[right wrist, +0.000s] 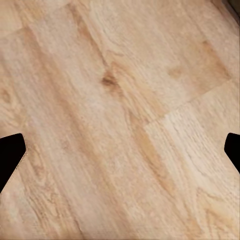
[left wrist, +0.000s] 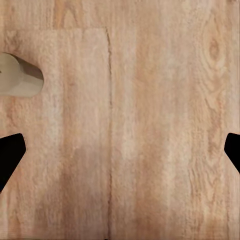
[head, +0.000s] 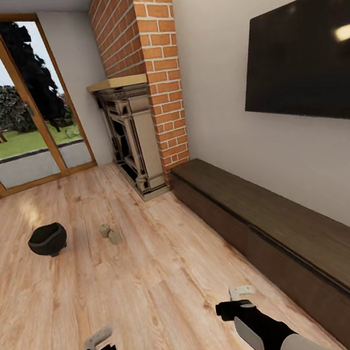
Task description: Place each of the two pumpkins and all three candles from the living room inside a cabinet in the living room (use any cabinet), then make sure every cabinet is closed, and position the cauldron so it is next to a table in the living room.
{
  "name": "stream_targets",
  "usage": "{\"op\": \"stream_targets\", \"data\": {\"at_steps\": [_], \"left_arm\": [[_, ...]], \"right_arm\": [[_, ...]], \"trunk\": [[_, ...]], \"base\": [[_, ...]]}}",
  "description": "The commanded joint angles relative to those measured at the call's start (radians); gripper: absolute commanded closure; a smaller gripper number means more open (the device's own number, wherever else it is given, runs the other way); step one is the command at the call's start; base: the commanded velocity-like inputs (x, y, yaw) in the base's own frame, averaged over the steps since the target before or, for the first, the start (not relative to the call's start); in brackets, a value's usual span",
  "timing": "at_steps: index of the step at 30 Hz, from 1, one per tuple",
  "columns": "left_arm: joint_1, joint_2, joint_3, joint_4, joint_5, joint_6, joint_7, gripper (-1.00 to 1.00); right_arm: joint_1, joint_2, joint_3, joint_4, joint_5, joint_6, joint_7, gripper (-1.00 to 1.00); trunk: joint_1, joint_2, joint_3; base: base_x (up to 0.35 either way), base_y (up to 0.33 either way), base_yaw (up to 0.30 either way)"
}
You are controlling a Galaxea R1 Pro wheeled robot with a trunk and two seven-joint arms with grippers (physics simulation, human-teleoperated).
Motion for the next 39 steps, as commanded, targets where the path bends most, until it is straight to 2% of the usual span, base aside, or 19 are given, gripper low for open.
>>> {"op": "stream_targets", "data": {"at_steps": [1, 9, 19, 32, 39], "left_arm": [[0.000, 0.001, -0.009, -0.002, 0.009, 0.003, 0.008, -1.00], [0.000, 0.001, -0.009, -0.003, 0.009, 0.003, 0.008, -1.00], [0.000, 0.000, -0.009, -0.002, 0.002, 0.003, 0.007, -1.00], [0.000, -0.002, -0.016, -0.002, -0.001, 0.003, 0.007, -1.00], [0.000, -0.002, -0.019, -0.002, -0.002, 0.003, 0.006, -1.00]], "right_arm": [[-0.001, -0.001, 0.010, -0.001, -0.007, 0.004, -0.008, -1.00], [-0.001, -0.001, 0.011, 0.001, -0.007, 0.001, -0.008, -1.00], [-0.001, -0.001, 0.012, 0.001, -0.007, -0.017, -0.008, -1.00], [-0.001, -0.001, 0.013, 0.001, -0.007, -0.018, -0.008, -1.00], [-0.001, -0.001, 0.013, 0.001, -0.007, -0.018, -0.008, -1.00]], "trunk": [[0.000, 0.000, -0.001], [0.000, 0.000, -0.001], [0.000, 0.000, 0.005], [0.000, 0.000, 0.017], [0.000, 0.000, 0.025]], "base": [[0.186, 0.000, 0.290], [0.250, 0.000, 0.290], [0.068, 0.000, 0.280], [0.307, -0.008, 0.252], [0.296, -0.178, 0.236]]}}
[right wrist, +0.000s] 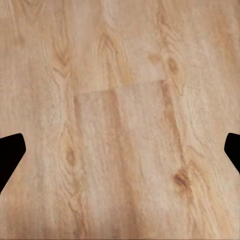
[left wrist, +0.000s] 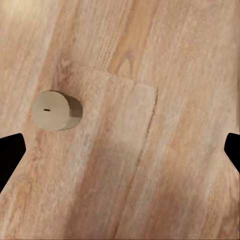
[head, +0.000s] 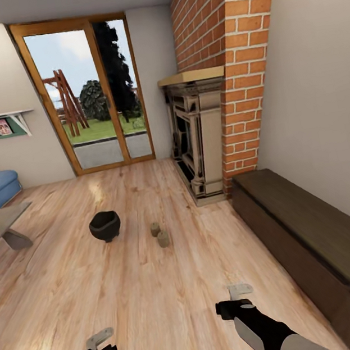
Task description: Place each of the two pumpkins and all three candles from the living room inside a cabinet in the living room (use any cabinet), then make sure every cabinet is closed, and position the cauldron so it is next to a table in the living room.
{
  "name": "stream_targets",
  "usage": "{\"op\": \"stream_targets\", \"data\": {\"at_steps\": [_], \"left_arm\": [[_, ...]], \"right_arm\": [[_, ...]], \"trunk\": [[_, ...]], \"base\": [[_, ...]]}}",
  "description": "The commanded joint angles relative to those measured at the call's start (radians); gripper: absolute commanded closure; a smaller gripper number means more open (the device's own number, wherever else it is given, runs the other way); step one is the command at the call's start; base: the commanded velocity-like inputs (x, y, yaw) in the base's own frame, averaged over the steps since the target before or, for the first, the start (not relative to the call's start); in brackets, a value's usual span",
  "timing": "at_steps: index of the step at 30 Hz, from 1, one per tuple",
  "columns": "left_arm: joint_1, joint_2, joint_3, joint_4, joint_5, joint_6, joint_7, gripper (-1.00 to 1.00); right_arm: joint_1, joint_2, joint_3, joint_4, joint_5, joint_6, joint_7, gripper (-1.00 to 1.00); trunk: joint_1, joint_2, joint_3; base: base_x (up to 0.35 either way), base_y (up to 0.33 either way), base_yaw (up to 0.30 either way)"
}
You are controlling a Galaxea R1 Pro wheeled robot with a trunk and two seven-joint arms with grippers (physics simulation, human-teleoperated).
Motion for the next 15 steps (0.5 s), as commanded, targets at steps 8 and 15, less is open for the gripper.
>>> {"op": "stream_targets", "data": {"at_steps": [8, 15], "left_arm": [[0.000, 0.001, -0.009, -0.002, 0.009, 0.004, 0.008, -1.00], [-0.001, 0.000, -0.009, -0.002, 0.009, 0.004, 0.008, -1.00]], "right_arm": [[0.000, -0.001, 0.008, -0.002, -0.006, 0.005, -0.008, -1.00], [0.000, -0.001, 0.008, -0.002, -0.006, 0.005, -0.008, -1.00]], "trunk": [[0.000, 0.000, 0.008], [0.000, 0.000, 0.016]], "base": [[0.274, -0.159, 0.229], [0.291, -0.039, 0.226]]}}
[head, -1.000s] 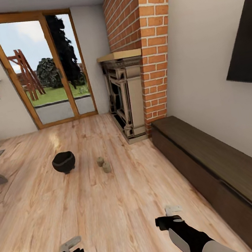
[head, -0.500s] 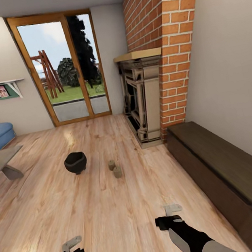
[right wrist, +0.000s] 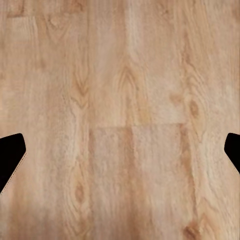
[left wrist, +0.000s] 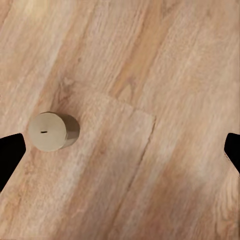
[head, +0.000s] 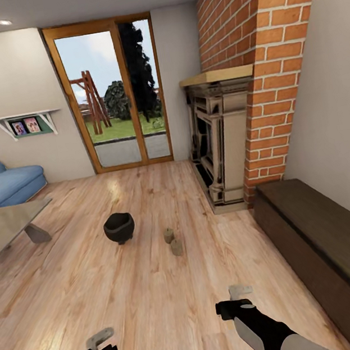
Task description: Place each of the two pumpkins and all three candles from the living room inside a cabinet in the living room (use any cabinet), then make sure every cabinet is closed, and position the cauldron so it is next to a table in the living room.
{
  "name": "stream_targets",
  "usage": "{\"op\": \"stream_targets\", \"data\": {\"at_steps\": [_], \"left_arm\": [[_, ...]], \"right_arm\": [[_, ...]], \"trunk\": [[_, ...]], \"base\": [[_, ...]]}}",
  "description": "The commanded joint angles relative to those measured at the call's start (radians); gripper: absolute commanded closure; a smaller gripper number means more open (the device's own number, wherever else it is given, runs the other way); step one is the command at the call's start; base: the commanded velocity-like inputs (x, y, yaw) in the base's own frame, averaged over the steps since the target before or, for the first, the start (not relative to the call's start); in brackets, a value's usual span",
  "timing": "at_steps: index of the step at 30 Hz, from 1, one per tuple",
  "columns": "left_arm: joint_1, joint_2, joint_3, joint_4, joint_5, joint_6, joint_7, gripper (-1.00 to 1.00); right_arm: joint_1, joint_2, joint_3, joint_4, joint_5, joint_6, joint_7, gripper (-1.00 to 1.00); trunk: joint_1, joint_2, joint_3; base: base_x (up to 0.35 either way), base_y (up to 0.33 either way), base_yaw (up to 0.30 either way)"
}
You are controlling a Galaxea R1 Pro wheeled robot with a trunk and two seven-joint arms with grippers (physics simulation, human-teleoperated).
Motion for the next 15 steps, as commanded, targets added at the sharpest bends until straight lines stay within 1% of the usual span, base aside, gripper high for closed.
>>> {"op": "stream_targets", "data": {"at_steps": [1, 5, 10, 13, 15], "left_arm": [[0.000, 0.001, -0.008, -0.002, 0.010, 0.004, 0.008, -1.00], [0.000, 0.000, -0.009, -0.002, 0.009, 0.003, 0.008, -1.00], [0.000, 0.000, -0.011, -0.002, 0.008, -0.008, 0.008, -1.00], [0.000, 0.000, -0.011, -0.002, 0.008, -0.010, 0.008, -1.00], [0.000, -0.001, -0.011, -0.002, 0.008, -0.010, 0.008, -1.00]], "right_arm": [[-0.001, -0.001, 0.008, -0.002, -0.006, 0.005, -0.008, -1.00], [-0.001, -0.001, 0.008, -0.002, -0.006, 0.005, -0.008, -1.00], [-0.001, -0.001, 0.008, -0.002, -0.006, 0.006, -0.008, -1.00], [-0.001, -0.001, 0.008, -0.002, -0.007, 0.005, -0.008, -1.00], [-0.001, -0.001, 0.008, -0.002, -0.008, 0.005, -0.008, -1.00]], "trunk": [[0.000, 0.000, 0.000], [0.000, 0.000, 0.005], [0.000, 0.000, 0.010], [0.000, 0.000, 0.012], [0.000, 0.000, 0.012]], "base": [[0.290, -0.095, 0.225], [0.287, -0.105, 0.224], [0.275, -0.205, 0.219], [0.258, -0.236, 0.098], [0.256, -0.137, 0.031]]}}
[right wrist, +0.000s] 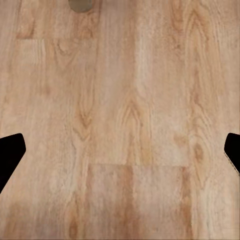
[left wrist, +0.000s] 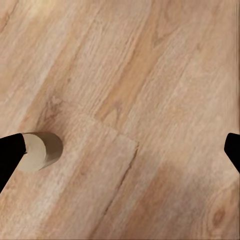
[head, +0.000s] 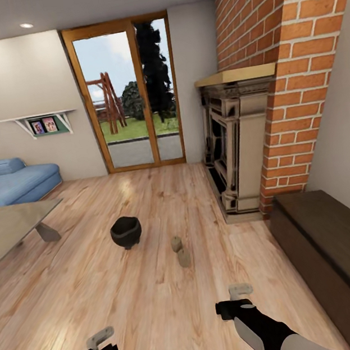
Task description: Place each of the two pumpkins and all three candles from the living room inside a cabinet in the living room (use any cabinet), then make sure every cabinet is closed, and position the cauldron so it is next to a table in the living room.
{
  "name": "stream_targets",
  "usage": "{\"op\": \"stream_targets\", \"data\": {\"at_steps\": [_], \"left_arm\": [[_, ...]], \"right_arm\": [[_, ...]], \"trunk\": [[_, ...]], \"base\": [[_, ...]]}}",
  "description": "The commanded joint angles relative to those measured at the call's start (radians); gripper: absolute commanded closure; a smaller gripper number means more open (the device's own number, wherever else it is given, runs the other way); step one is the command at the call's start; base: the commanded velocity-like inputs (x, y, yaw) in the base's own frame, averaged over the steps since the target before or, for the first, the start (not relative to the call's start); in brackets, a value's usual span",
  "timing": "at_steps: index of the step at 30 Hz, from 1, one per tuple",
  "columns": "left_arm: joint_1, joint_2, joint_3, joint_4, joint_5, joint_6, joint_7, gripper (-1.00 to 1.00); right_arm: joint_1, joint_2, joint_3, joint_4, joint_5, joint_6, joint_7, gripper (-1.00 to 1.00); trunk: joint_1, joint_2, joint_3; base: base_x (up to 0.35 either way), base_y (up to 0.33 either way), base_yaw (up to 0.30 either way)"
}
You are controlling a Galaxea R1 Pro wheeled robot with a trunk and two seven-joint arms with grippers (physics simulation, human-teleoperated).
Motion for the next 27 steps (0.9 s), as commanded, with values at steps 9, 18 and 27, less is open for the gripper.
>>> {"op": "stream_targets", "data": {"at_steps": [9, 18, 27], "left_arm": [[0.000, 0.001, -0.008, -0.003, 0.009, 0.004, 0.009, -1.00], [0.000, 0.001, -0.008, -0.003, 0.009, 0.004, 0.009, -1.00], [0.000, 0.002, -0.004, -0.002, 0.012, 0.004, 0.004, -1.00]], "right_arm": [[-0.001, -0.001, 0.007, -0.002, -0.008, 0.004, -0.007, -1.00], [-0.001, -0.001, 0.007, -0.002, -0.007, 0.004, -0.007, -1.00], [-0.001, -0.001, 0.007, -0.002, -0.007, 0.004, -0.007, -1.00]], "trunk": [[0.000, 0.000, -0.001], [0.000, 0.000, -0.004], [0.000, 0.000, -0.009]], "base": [[0.264, -0.026, 0.005], [0.196, -0.099, -0.138], [0.134, -0.012, -0.172]]}}
